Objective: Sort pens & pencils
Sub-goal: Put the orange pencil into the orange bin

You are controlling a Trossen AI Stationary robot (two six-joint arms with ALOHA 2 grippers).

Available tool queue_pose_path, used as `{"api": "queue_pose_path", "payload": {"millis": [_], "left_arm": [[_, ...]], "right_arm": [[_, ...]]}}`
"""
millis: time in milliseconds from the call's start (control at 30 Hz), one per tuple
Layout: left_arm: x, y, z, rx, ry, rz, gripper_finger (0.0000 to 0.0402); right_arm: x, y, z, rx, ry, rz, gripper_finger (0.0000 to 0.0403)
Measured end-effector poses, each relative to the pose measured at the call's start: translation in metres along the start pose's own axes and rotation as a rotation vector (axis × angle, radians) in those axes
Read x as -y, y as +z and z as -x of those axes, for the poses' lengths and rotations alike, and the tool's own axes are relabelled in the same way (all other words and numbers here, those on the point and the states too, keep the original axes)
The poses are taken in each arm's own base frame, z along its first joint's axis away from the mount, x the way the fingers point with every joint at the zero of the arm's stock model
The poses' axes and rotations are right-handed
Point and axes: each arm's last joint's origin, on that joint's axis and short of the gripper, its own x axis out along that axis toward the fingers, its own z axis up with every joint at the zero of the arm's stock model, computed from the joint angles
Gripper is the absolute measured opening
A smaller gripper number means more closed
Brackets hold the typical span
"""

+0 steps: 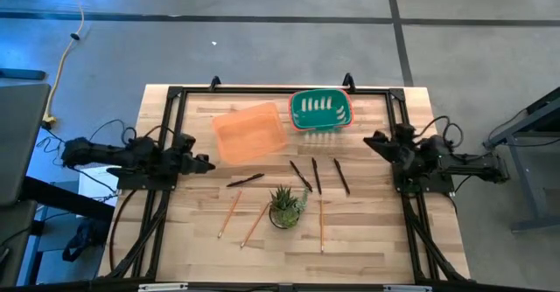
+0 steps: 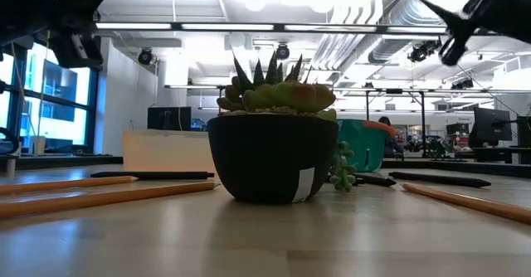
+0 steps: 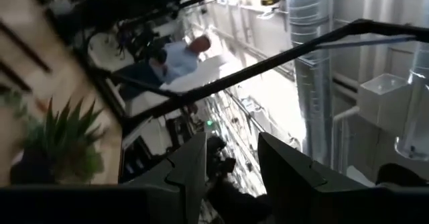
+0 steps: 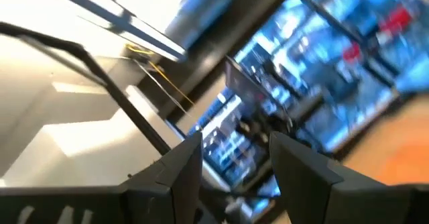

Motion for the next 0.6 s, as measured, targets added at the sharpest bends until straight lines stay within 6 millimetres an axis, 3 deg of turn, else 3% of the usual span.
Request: {"api": "queue_pose_path", "payload": {"millis": [300, 600], "left_arm": [[0.012, -0.003, -0.015, 0.071, -0.117, -0.022, 0.0122], [0.048, 0.008, -0.046, 0.083, -0.162, -0.257, 0.0122]], "right_arm": [[-0.002, 0.004, 0.000, 0.064, -0.008, 0.151, 0.0165], [-0.009, 0.011, 0.001, 0.134, 0.045, 0.250, 0.0165]]}}
